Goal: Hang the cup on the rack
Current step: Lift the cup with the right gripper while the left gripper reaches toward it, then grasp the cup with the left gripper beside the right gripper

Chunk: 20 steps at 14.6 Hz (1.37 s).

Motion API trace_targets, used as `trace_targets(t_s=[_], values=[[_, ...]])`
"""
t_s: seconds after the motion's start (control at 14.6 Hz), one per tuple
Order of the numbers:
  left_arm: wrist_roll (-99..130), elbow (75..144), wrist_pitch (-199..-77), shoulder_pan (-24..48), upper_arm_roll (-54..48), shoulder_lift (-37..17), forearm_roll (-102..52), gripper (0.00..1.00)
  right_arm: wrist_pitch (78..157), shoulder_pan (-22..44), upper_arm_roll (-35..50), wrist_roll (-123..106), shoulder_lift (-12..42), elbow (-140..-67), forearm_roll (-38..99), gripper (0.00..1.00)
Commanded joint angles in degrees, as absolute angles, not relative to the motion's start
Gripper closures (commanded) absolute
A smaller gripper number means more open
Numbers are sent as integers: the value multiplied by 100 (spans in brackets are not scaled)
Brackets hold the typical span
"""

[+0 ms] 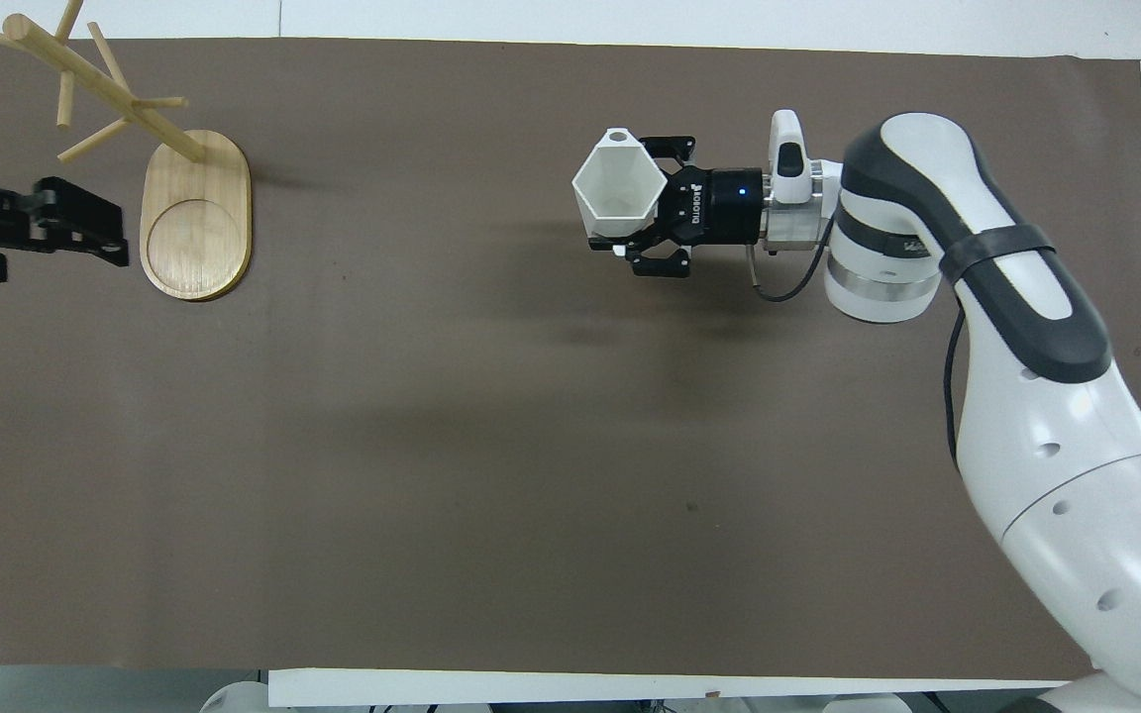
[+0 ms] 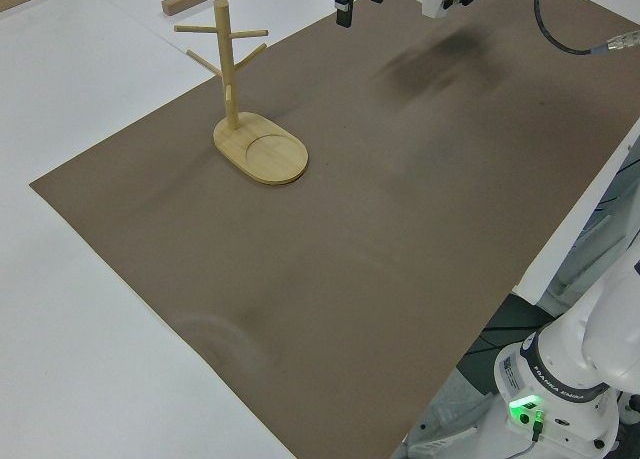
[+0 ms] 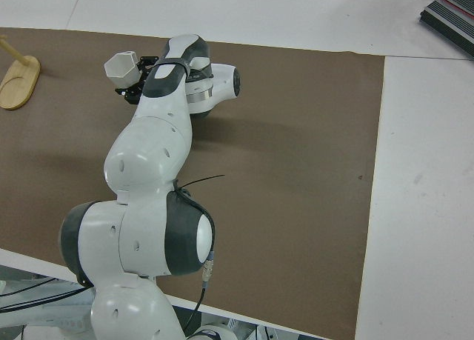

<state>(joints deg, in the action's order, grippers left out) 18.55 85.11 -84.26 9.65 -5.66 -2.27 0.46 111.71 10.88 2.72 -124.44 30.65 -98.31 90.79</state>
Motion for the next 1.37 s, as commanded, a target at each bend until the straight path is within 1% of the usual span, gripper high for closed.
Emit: trace_targets(t_s=[0.0,0.2,0.34,0.48,0.55,0.82,1.16,1.23,1.3], values=[[3159,8841,-8980,1773,-527,-53,167,0,11706,1554,246,-12243,2813,-9958,9420,74],[4005,8842,-9473,2284,-527,-193,167,0,11969,1924,246,-12234,2786,-9967,9633,73],[4541,8789,-9676,2539,-527,-430,176,0,12233,2117,246,-12121,2664,-9967,9633,73],[4763,8807,-9992,2593,-527,-518,176,0,12444,2267,246,-11998,2567,-9967,9633,73],[4877,8772,-10045,2662,-527,-666,184,0,12541,2311,246,-11997,2549,-9967,9633,73],[5553,8439,-10213,2839,-519,-1229,176,1,12568,2399,246,-12041,2514,-9976,9633,73],[6135,8183,-10274,2848,-527,-1572,149,2,12604,2479,246,-12050,2514,-9984,9677,73],[6135,8183,-10283,2917,-527,-1582,149,13,12612,2479,246,-12050,2514,-9976,9677,73],[6135,8183,-10275,2953,-527,-1573,123,37,12612,2487,246,-12050,2514,-9984,9677,73]])
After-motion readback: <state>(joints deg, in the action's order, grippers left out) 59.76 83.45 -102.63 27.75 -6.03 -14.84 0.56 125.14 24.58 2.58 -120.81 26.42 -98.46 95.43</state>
